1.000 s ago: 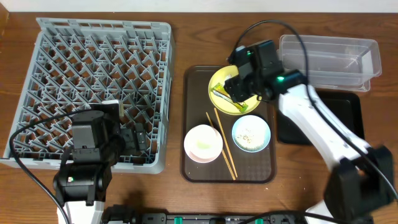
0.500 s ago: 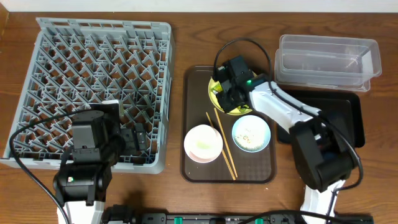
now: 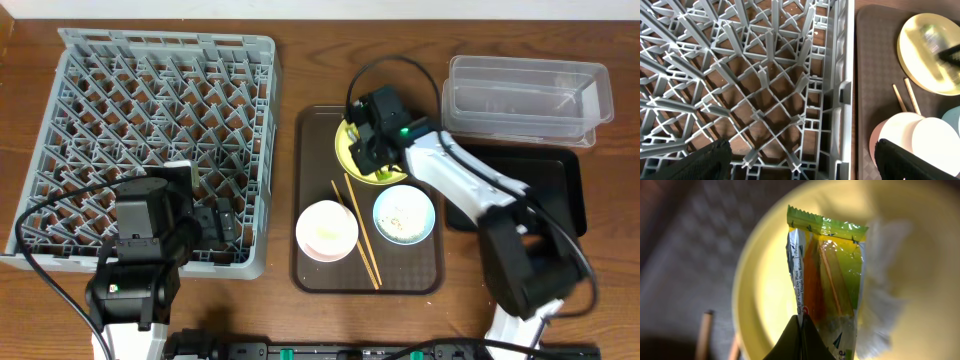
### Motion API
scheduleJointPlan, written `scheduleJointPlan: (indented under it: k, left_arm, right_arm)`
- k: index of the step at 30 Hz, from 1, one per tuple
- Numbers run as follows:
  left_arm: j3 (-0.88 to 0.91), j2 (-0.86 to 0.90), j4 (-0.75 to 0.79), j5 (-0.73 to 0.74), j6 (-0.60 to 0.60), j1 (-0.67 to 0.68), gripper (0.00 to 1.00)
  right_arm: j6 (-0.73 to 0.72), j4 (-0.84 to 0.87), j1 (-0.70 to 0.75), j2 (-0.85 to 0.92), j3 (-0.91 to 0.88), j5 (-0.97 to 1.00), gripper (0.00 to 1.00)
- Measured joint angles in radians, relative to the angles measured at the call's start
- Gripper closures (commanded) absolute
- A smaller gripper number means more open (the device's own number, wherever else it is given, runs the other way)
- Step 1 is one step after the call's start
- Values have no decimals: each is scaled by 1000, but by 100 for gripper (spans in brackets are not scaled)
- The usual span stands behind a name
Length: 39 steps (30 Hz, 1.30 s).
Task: Sort waste into correct bins and load items into the dishwasher
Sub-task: 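Carry the wrapper with the right gripper into the clear plastic bin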
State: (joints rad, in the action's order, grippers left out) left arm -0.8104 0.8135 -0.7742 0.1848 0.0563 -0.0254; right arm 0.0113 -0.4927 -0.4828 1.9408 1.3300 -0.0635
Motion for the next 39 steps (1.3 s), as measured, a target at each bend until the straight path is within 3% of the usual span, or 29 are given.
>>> scheduleJointPlan:
  k: [9, 15, 22, 26, 31, 35, 39]
  left_arm:
    - [0, 0, 0, 0, 0, 0, 7]
    - [0, 0, 0, 0, 0, 0, 7]
    - [0, 0, 0, 0, 0, 0, 7]
    - [0, 0, 0, 0, 0, 0, 7]
    - [0, 0, 0, 0, 0, 0, 7]
    - [0, 0, 0, 0, 0, 0, 7]
    - [0, 0, 0, 0, 0, 0, 7]
  right_arm:
    - [-226, 68, 149, -268, 50, 199, 99]
    - [-390, 126, 291, -255, 50, 281, 99]
    - [-486, 181, 365, -238, 49, 375, 97]
    - [-522, 188, 404, -165, 49, 419, 80]
    - [-525, 201, 425, -104, 48, 420, 48]
    - [-465, 237, 425, -121, 47, 354, 44]
    - [-363, 212, 399, -180, 47, 180, 33]
